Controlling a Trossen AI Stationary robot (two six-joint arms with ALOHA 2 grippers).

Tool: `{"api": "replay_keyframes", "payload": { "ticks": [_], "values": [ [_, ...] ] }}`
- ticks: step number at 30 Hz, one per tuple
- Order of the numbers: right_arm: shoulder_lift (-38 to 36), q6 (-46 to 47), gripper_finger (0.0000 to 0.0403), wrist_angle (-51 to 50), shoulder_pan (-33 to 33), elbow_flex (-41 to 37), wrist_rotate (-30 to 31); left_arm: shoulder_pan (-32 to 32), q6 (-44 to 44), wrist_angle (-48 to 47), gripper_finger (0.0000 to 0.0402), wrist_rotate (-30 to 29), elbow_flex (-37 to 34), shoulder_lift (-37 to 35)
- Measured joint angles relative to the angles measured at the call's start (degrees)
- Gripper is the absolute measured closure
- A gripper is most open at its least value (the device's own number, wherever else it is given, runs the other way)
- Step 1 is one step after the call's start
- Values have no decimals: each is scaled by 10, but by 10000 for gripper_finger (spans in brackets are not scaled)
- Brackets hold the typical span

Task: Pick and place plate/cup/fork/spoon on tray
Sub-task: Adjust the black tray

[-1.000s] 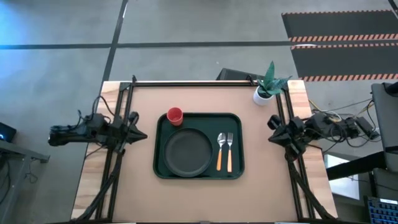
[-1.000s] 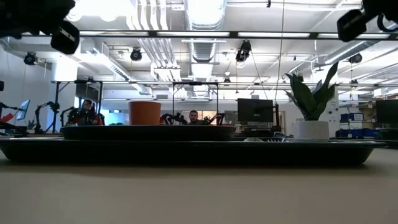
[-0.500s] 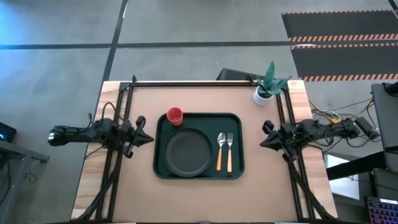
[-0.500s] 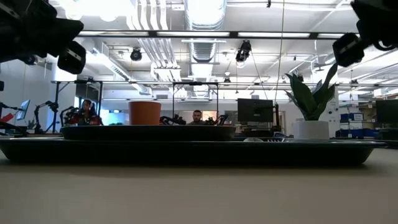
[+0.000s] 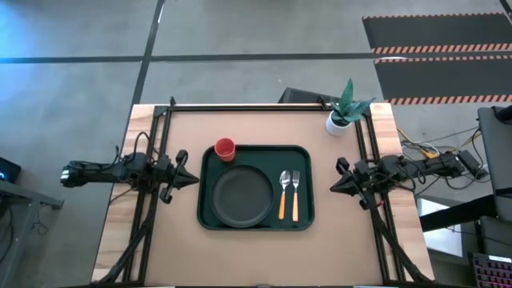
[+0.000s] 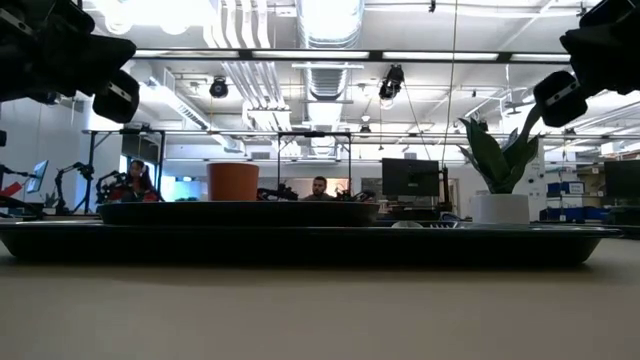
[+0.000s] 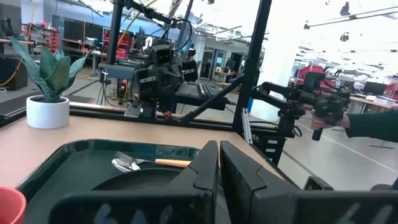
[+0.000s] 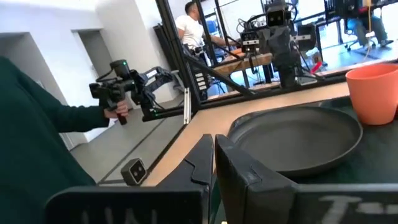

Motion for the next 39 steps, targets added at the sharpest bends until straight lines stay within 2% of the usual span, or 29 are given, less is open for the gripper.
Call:
{"api": "replay_keyframes", "payload": {
  "ticks": [4, 6, 11, 13, 18, 24, 29, 33, 39],
  "values": [
    [0, -57, 394, -7, 0, 1, 2, 0, 0, -1, 402, 0, 0, 0],
    [-1, -92, 394, -23, 0, 1, 21, 0, 2, -2, 402, 0, -1, 0],
    [-1, -151, 394, -35, 0, 1, 197, 0, 33, -1, 402, 0, -1, -1],
    [-1, -185, 394, -35, 0, 1, 224, 0, 34, -2, 402, 0, -1, 0],
    [-1, -253, 394, -30, 0, 1, 225, 0, 32, -3, 402, 0, -1, -1],
    [-1, -243, 394, -49, 0, 2, 218, 0, 53, -8, 402, 0, -1, 1],
    [-2, -254, 394, -55, 0, 2, 159, 0, 77, -8, 402, 6, -2, -1],
    [-8, -245, 394, -68, 0, 2, 113, 0, 75, -17, 402, 56, -2, -1],
    [-27, -258, 394, -109, -1, 17, 133, 0, 73, -35, 402, 64, -2, -9]
  ]
}}
